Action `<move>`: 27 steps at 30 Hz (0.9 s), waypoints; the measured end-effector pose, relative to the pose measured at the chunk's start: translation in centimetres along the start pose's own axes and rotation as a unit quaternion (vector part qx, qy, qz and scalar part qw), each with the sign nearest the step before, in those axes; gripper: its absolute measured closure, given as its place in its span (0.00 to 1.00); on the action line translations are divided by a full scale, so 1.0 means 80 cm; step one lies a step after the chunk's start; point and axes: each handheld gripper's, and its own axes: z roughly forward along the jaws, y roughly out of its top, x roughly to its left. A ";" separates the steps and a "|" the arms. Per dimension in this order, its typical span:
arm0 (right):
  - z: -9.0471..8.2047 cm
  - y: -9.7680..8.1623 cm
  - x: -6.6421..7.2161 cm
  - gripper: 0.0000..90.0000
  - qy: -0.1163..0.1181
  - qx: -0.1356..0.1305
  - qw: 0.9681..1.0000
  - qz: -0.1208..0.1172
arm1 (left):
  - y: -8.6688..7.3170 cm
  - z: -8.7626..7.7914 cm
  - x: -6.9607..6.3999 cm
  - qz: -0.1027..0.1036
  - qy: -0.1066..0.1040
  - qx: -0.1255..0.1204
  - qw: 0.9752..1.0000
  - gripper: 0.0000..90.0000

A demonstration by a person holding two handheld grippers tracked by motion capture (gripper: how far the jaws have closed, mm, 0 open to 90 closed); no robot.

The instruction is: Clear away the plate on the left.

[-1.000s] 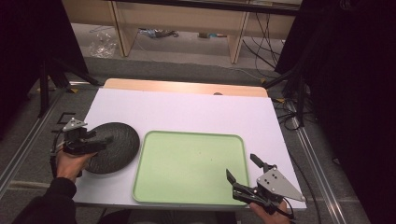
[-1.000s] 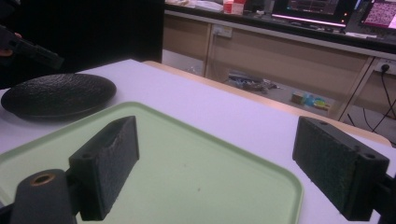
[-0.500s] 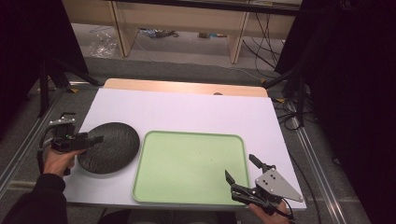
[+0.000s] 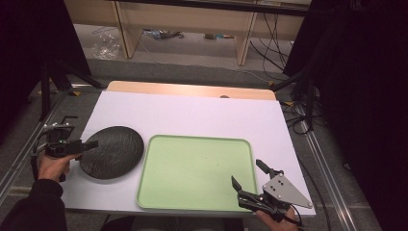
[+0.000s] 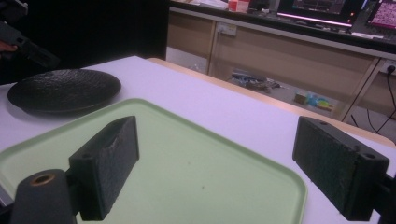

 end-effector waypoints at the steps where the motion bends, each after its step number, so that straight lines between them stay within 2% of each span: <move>1: 0.001 0.000 0.000 0.17 -0.001 0.000 1.000 0.000 | -0.001 0.001 0.004 -0.011 0.007 0.006 1.000 0.26; 2: 0.001 0.000 0.000 0.17 -0.001 0.000 1.000 0.000 | -0.001 0.001 0.004 -0.011 0.007 0.006 1.000 0.26; 3: 0.001 -0.001 0.000 0.17 0.000 0.001 1.000 -0.002 | -0.003 0.002 0.010 -0.030 0.014 0.013 0.999 0.26; 8: 0.001 -0.001 0.001 0.17 0.000 0.001 1.000 -0.003 | -0.006 0.001 0.021 -0.026 0.009 0.031 0.999 0.31; 9: 0.001 -0.001 0.001 0.17 0.000 0.003 1.000 -0.002 | -0.008 0.002 0.023 -0.030 0.001 0.035 0.999 0.34; 12: 0.001 0.000 0.001 0.17 0.001 0.000 1.000 -0.004 | -0.008 0.003 0.024 -0.027 0.005 0.040 0.999 0.39; 13: 0.001 -0.001 0.001 0.17 0.000 0.002 1.000 -0.005 | -0.008 0.003 0.024 -0.031 0.000 0.042 0.999 0.42; 15: 0.001 -0.001 0.001 0.17 -0.002 0.003 1.000 -0.006 | -0.009 0.005 0.024 -0.034 0.001 0.057 0.998 0.44; 16: 0.001 -0.001 0.001 0.17 -0.002 0.003 1.000 -0.006 | -0.009 0.005 0.024 -0.034 0.001 0.057 0.998 0.45; 17: 0.000 0.000 0.002 0.17 0.001 0.003 1.000 -0.008 | -0.011 0.008 0.024 -0.036 -0.004 0.071 0.997 0.47; 18: 0.001 -0.001 0.002 0.17 0.001 0.002 1.000 -0.009 | -0.011 0.008 0.024 -0.036 -0.004 0.071 0.997 0.48; 19: 0.002 -0.001 0.002 0.17 0.003 0.002 1.000 -0.010 | -0.011 0.012 0.022 -0.052 -0.006 0.078 0.996 0.49; 21: 0.001 -0.001 0.002 0.17 0.003 0.007 1.000 -0.007 | -0.012 0.014 0.023 -0.058 -0.009 0.087 0.995 0.51; 24: 0.002 -0.001 0.002 0.17 0.002 0.004 1.000 -0.012 | -0.013 0.013 0.028 -0.073 -0.011 0.086 0.994 0.56; 26: 0.002 -0.002 0.002 0.17 0.002 0.005 1.000 -0.012 | -0.014 0.012 0.029 -0.074 -0.010 0.085 0.994 0.59; 27: 0.001 -0.001 0.002 0.17 0.004 0.007 1.000 -0.010 | -0.017 0.012 0.031 -0.079 -0.008 0.075 0.994 0.66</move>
